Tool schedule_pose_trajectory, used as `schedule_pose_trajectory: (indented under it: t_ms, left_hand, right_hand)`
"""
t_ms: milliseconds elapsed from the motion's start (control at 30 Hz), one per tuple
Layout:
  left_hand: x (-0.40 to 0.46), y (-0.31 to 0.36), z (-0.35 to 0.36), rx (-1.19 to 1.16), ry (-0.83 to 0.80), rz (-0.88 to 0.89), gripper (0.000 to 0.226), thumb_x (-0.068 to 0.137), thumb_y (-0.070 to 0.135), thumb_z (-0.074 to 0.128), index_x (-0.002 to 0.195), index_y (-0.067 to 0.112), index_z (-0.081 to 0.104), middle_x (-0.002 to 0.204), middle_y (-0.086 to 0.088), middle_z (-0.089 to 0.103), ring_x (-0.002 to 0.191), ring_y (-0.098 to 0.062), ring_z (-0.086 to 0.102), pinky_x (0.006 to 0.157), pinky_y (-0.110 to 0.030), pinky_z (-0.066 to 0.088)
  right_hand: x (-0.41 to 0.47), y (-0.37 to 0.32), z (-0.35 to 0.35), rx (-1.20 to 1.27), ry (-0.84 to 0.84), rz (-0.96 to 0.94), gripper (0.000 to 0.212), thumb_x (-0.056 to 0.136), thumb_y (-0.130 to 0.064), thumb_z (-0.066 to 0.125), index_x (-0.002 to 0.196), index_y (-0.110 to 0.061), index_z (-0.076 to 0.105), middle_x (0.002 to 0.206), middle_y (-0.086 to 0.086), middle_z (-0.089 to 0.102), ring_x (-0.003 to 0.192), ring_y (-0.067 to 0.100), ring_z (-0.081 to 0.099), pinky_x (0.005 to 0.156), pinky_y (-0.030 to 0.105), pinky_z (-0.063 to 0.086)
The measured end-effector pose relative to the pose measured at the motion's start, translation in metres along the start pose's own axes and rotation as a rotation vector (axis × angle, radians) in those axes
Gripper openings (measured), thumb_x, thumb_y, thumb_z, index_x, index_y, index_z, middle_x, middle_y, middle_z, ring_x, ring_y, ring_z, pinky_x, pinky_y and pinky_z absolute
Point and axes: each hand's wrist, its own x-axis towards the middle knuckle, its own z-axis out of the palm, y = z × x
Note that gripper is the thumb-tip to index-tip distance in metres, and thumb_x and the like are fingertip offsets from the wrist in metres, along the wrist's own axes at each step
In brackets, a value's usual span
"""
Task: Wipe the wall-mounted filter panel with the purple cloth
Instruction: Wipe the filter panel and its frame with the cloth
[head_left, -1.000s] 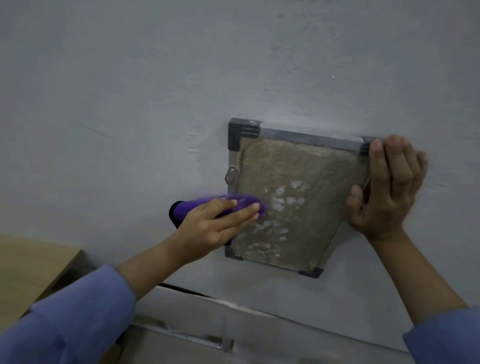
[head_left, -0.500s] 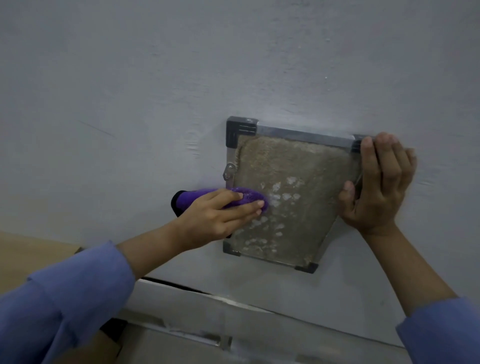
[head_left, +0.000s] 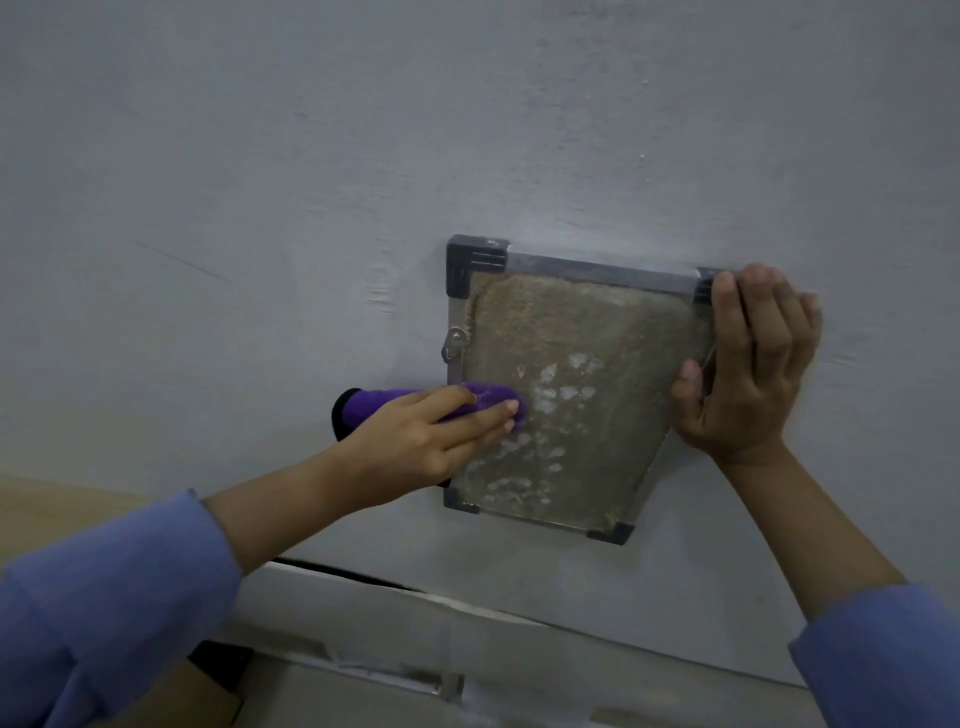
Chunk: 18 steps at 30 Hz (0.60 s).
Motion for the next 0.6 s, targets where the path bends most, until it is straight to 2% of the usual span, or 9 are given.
schedule_pose_trajectory:
  t_ms: [133, 300, 367, 467, 600]
  left_hand:
    - [-0.002, 0.003, 0.004, -0.036, -0.029, -0.003, 0.048, 0.065, -0.001, 0.079, 0.112, 0.005, 0.069, 0.121, -0.006, 0.066, 0.086, -0.026, 0.068, 0.073, -0.033, 0.056]
    - [-0.017, 0.003, -0.001, -0.046, -0.197, 0.052, 0.067, 0.041, 0.008, 0.095, 0.104, 0.011, 0.074, 0.112, 0.000, 0.071, 0.082, -0.022, 0.069, 0.062, -0.028, 0.056]
    - [-0.019, 0.002, -0.003, -0.053, -0.186, 0.057, 0.067, 0.045, 0.007, 0.093, 0.108, 0.009, 0.072, 0.114, -0.003, 0.070, 0.086, -0.024, 0.069, 0.064, -0.030, 0.058]
    - [-0.011, 0.001, -0.005, -0.046, -0.105, 0.045, 0.061, 0.063, 0.000, 0.082, 0.121, 0.003, 0.063, 0.126, -0.010, 0.063, 0.094, -0.028, 0.067, 0.071, -0.034, 0.058]
    - [-0.008, 0.002, -0.001, -0.084, -0.105, 0.006, 0.062, 0.055, -0.002, 0.085, 0.115, 0.003, 0.068, 0.123, -0.008, 0.065, 0.087, -0.027, 0.068, 0.061, -0.029, 0.055]
  right_hand:
    - [0.000, 0.000, 0.000, -0.003, 0.006, -0.001, 0.058, 0.087, -0.027, 0.038, 0.140, -0.004, 0.037, 0.139, 0.017, 0.036, 0.132, 0.033, 0.033, 0.114, 0.047, 0.020]
    - [0.001, -0.001, -0.002, -0.009, -0.002, -0.002, 0.058, 0.087, -0.027, 0.038, 0.140, -0.004, 0.037, 0.139, 0.017, 0.036, 0.132, 0.034, 0.033, 0.114, 0.046, 0.020]
    - [0.001, -0.002, -0.002, -0.012, 0.001, -0.003, 0.057, 0.086, -0.027, 0.038, 0.139, -0.003, 0.037, 0.139, 0.017, 0.035, 0.132, 0.034, 0.034, 0.114, 0.045, 0.020]
    - [0.003, -0.002, -0.002, -0.014, 0.008, -0.008, 0.057, 0.086, -0.026, 0.039, 0.138, -0.003, 0.038, 0.138, 0.017, 0.036, 0.131, 0.034, 0.034, 0.114, 0.044, 0.019]
    - [0.003, -0.003, -0.003, -0.017, 0.010, -0.009, 0.058, 0.085, -0.025, 0.039, 0.138, -0.004, 0.038, 0.138, 0.017, 0.036, 0.129, 0.035, 0.036, 0.114, 0.044, 0.019]
